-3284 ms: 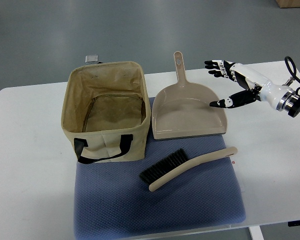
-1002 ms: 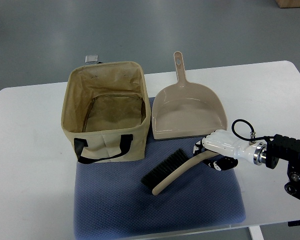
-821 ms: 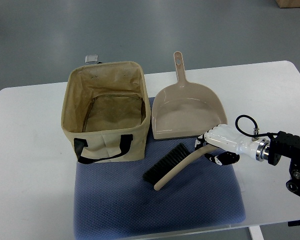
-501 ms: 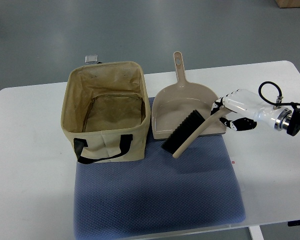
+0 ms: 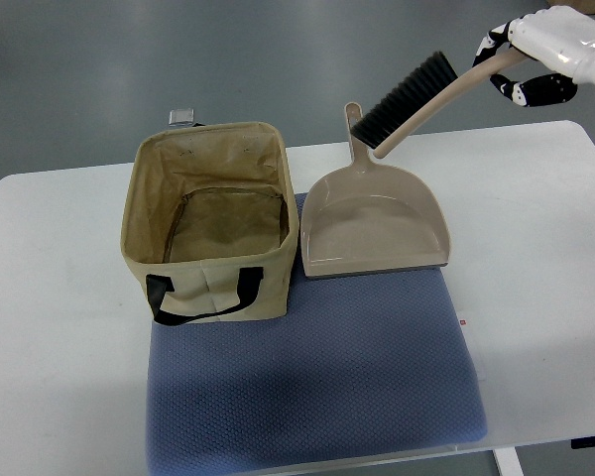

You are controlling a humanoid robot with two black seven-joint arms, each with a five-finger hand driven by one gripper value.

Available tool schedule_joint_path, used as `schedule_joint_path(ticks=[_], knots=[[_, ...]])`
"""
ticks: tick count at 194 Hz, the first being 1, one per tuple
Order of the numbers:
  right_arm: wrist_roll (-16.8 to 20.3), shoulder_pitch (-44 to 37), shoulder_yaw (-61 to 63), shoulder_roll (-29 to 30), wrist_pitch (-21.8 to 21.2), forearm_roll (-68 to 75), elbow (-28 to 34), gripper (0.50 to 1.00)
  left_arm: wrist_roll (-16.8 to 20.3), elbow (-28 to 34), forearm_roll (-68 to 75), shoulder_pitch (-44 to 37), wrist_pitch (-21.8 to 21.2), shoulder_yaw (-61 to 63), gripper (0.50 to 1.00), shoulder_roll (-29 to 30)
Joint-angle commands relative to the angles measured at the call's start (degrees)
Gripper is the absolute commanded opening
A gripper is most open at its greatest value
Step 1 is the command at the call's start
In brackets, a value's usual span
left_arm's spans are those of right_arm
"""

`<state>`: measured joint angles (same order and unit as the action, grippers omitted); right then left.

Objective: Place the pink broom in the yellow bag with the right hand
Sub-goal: 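Carry the brush with the right hand over the beige bag, then lower the brush into the bag and open the right hand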

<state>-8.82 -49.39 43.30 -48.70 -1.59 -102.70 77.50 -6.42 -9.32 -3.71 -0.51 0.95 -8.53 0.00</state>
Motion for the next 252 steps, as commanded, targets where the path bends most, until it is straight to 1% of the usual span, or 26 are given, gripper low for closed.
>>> schedule_joint_path(ticks=[1,31,49,83,121,122,123,124,125,126,127,128,130,131,132,135,136,137,143,147,158,160,165,188,226,252], knots=[[0.30,-5.45,-3.39,1.50,-0.87,0.22,-0.95,0.500,0.00,0.01,0.02,-0.02,0.01,0.00,1.000,0.00],[0.47,-15.29,-14.02,7.91,-0.08,0.22,-3.32,0.500,0.00,0.01,0.02,-0.02,0.01,0.00,1.000,0.00],[0.56,-18.80,-17.54,12.22,-0.08,0.22,-4.64,0.500,0.00,0.01,0.02,-0.02,0.01,0.00,1.000,0.00],[0.56,-19.60,-18.60,19.60,-0.79,-0.05,-5.87,0.500,0.00,0.01,0.02,0.07,0.01,0.00,1.000,0.00],[0.30,-18.98,-18.69,21.98,-0.26,0.31,-5.78,0.500,0.00,0.01,0.02,0.07,0.01,0.00,1.000,0.00],[0.30,-18.90,-18.69,22.07,-0.26,0.31,-5.78,0.519,0.00,0.01,0.02,-0.02,0.01,0.00,1.000,0.00],[0.30,-18.90,-18.69,22.07,-0.26,0.31,-5.78,0.519,0.00,0.01,0.02,-0.02,0.01,0.00,1.000,0.00],[0.30,-18.81,-18.69,22.07,-0.26,0.22,-5.78,0.541,0.00,0.01,0.02,-0.02,0.01,0.00,1.000,0.00],[0.30,-18.81,-18.69,22.07,-0.26,0.22,-5.78,0.541,0.00,0.01,0.02,-0.02,0.01,0.00,1.000,0.00],[0.21,-18.81,-18.69,22.07,-0.26,0.31,-5.78,0.562,0.00,0.01,0.02,-0.02,0.01,0.00,1.000,0.00],[0.21,-18.81,-18.69,22.07,-0.26,0.31,-5.78,0.562,0.00,0.01,0.02,-0.02,0.01,0.00,1.000,0.00],[0.21,-18.72,-18.60,22.16,-0.26,0.31,-5.78,0.580,0.00,0.01,0.02,-0.02,0.01,0.00,1.000,0.00],[0.21,-18.72,-18.60,22.16,-0.26,0.31,-5.78,0.580,0.00,0.01,0.02,-0.02,0.01,0.00,1.000,0.00],[0.21,-18.72,-18.60,22.16,-0.17,0.31,-5.70,0.596,0.00,0.01,0.02,-0.02,0.01,0.00,1.000,0.00],[0.21,-18.72,-18.60,22.16,-0.17,0.31,-5.70,0.596,0.00,0.01,0.02,-0.02,0.01,0.00,1.000,0.00],[0.12,-18.63,-18.60,22.16,-0.17,0.31,-5.70,0.633,0.00,0.01,0.02,-0.02,0.01,0.00,1.000,0.00],[0.12,-18.63,-18.60,22.16,-0.17,0.31,-5.70,0.633,0.00,0.01,0.02,-0.02,0.01,0.00,1.000,0.00],[0.12,-18.55,-18.60,22.24,-0.17,0.31,-5.70,0.651,0.00,-0.08,0.02,0.07,0.01,0.00,1.000,0.00],[0.03,-18.46,-18.60,22.16,-0.17,0.31,-5.70,0.692,0.00,0.01,0.02,-0.02,0.01,0.00,1.000,0.00],[-0.06,-18.37,-18.60,22.16,-0.08,0.39,-5.70,0.705,0.00,0.01,0.02,-0.02,0.01,0.00,1.000,0.00],[-0.14,-18.37,-18.51,22.24,0.00,0.66,-5.70,0.793,0.00,0.01,0.02,-0.02,0.01,0.00,1.000,0.00],[-0.14,-18.37,-18.51,22.24,0.00,0.66,-5.70,0.793,0.00,0.01,0.02,-0.02,0.01,0.00,1.000,0.00],[-0.14,-18.37,-18.51,22.24,0.09,0.83,-5.70,0.821,0.00,0.01,0.02,-0.02,0.01,0.00,1.000,0.00],[-0.14,-18.28,-18.60,22.24,0.00,1.18,-5.70,0.844,0.00,0.01,0.02,-0.02,0.01,0.00,1.000,0.00],[-0.14,-16.08,-17.54,20.49,0.53,2.24,-5.78,0.842,0.00,0.01,0.02,-0.02,0.01,0.00,1.000,0.00],[0.30,-11.08,-14.30,17.50,2.73,12.34,-6.31,0.842,0.00,0.01,0.02,-0.02,0.01,0.00,1.000,0.00]])
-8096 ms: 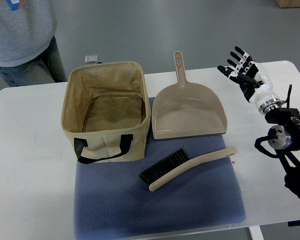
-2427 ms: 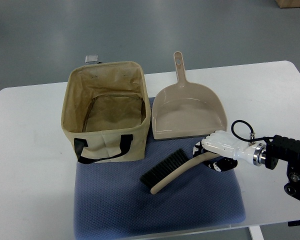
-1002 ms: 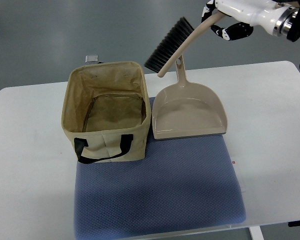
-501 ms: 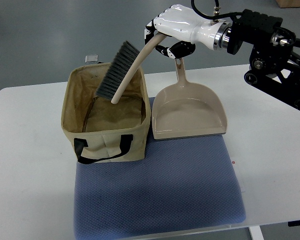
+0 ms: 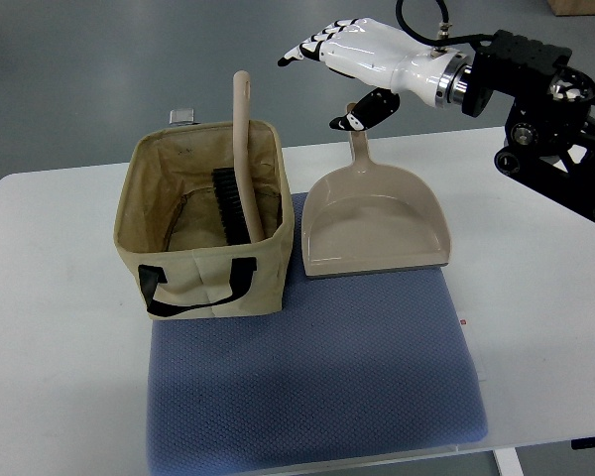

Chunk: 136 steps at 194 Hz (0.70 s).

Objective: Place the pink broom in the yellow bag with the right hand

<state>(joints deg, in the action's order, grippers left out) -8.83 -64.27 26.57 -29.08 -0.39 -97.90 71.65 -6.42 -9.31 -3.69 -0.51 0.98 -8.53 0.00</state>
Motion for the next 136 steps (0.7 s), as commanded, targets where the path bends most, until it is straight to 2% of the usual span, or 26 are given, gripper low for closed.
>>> schedule_joint_path(ticks=[1,55,94,136], knots=[[0.31,3.80,2.44,-2.12,1.53,7.55,-0.46,0.842,0.00,0.00,0.00,-0.02,-0.01,0.00,1.000,0.00],[0.31,19.27,18.35,-1.42,4.87,30.05,-5.38,0.842,0.00,0.00,0.00,0.07,-0.01,0.00,1.000,0.00],[0.31,27.97,30.65,3.41,6.28,45.51,-8.37,0.844,0.00,0.00,0.00,-0.02,-0.01,0.00,1.000,0.00],[0.39,34.03,38.12,7.99,6.45,53.16,-8.54,0.860,0.00,0.00,0.00,-0.02,-0.01,0.00,1.000,0.00]])
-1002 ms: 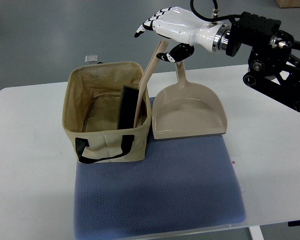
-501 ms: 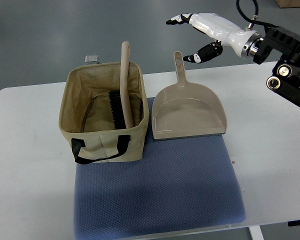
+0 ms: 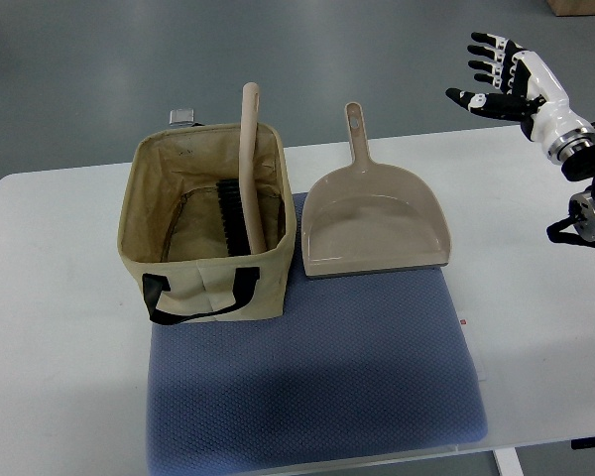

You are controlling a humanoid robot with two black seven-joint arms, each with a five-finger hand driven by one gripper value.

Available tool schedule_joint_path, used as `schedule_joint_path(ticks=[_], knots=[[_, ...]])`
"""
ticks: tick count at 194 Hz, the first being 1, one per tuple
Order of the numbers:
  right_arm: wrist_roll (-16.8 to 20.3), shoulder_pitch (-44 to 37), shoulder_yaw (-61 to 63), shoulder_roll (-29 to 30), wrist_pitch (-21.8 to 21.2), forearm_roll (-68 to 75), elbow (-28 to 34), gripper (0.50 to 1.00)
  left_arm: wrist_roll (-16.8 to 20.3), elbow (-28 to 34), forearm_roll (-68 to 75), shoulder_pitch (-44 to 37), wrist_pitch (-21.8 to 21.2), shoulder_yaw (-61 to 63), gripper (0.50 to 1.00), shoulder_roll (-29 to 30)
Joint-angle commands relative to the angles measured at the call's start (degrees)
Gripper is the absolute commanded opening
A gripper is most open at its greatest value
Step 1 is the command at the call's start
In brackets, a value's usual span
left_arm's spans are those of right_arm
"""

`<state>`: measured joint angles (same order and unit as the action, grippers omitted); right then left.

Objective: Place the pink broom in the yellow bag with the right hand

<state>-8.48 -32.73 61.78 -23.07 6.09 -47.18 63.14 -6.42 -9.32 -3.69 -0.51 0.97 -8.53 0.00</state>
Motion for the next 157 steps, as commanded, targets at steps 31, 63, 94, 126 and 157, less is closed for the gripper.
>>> schedule_joint_path(ticks=[31,63,94,126,157], knots=[[-0.05,5.30,6.07,6.02,-0.28,2.97,0.05,0.907,0.00,0.00,0.00,-0.01,0.00,0.00,1.000,0.00],[-0.75,9.26,9.23,11.11,-0.55,2.97,0.05,0.926,0.00,0.00,0.00,-0.01,0.00,0.00,1.000,0.00],[-0.75,11.10,10.73,13.67,-0.55,2.97,0.05,0.930,0.00,0.00,0.00,-0.01,0.00,0.00,1.000,0.00],[-0.75,11.46,10.55,14.19,-0.55,2.97,0.05,0.930,0.00,0.00,0.00,-0.01,0.00,0.00,1.000,0.00],[-0.75,11.63,10.03,14.28,-0.55,2.97,0.23,0.930,0.00,0.00,0.00,-0.01,0.00,0.00,1.000,0.00]])
